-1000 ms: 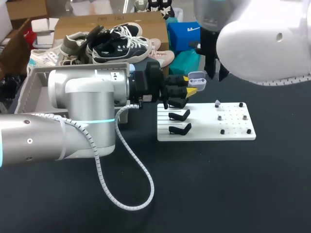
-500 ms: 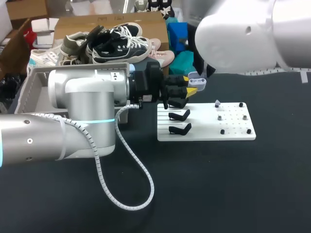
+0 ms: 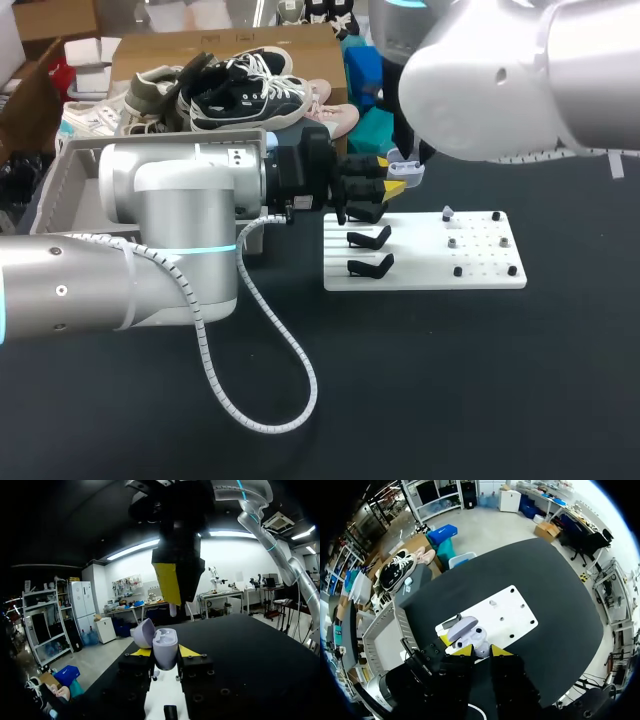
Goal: Pick up each earbud case from the left stands, insert the matching earbuds, close the lid, and place the case in the box.
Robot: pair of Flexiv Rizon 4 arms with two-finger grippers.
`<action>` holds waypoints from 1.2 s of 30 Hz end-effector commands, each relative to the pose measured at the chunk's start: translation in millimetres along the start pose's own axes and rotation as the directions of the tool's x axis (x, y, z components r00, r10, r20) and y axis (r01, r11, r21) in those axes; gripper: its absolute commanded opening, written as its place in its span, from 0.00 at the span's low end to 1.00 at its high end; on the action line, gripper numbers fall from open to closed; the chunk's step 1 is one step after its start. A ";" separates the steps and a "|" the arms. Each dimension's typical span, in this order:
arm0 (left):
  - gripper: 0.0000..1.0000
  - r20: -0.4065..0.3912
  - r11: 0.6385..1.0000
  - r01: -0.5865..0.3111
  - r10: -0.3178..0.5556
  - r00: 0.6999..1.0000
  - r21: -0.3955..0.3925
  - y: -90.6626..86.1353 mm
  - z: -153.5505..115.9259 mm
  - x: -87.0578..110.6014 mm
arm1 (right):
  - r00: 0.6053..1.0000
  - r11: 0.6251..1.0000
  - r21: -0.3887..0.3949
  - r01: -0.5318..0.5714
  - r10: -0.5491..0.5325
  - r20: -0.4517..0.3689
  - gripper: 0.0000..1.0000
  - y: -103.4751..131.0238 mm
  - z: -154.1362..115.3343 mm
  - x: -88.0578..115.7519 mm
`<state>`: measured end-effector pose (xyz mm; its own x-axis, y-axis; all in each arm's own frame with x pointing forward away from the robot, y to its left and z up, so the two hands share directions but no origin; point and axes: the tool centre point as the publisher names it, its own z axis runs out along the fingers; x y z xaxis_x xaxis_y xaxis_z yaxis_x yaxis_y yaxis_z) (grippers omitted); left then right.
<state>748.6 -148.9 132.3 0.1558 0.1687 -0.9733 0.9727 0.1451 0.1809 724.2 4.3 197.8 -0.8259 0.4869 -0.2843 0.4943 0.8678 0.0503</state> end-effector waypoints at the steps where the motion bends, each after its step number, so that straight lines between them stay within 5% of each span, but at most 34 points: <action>1: 0.00 0.003 1.000 -0.002 0.002 1.000 -0.007 -1.7 -0.3 0.3 | 1.000 1.000 -0.007 0.001 -0.001 -0.007 0.00 1.5 4.9 -1.0; 36: 0.00 0.003 1.000 -0.002 0.002 1.000 -0.007 -1.7 -0.3 0.3 | 1.000 1.000 -0.011 0.014 -0.015 -0.023 0.00 9.6 19.7 -9.0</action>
<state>748.6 -148.8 132.2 0.1558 0.1687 -0.9733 0.9727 0.1453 0.1809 740.5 5.5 182.4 -0.8394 0.4754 -0.2635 0.4779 0.8765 0.0589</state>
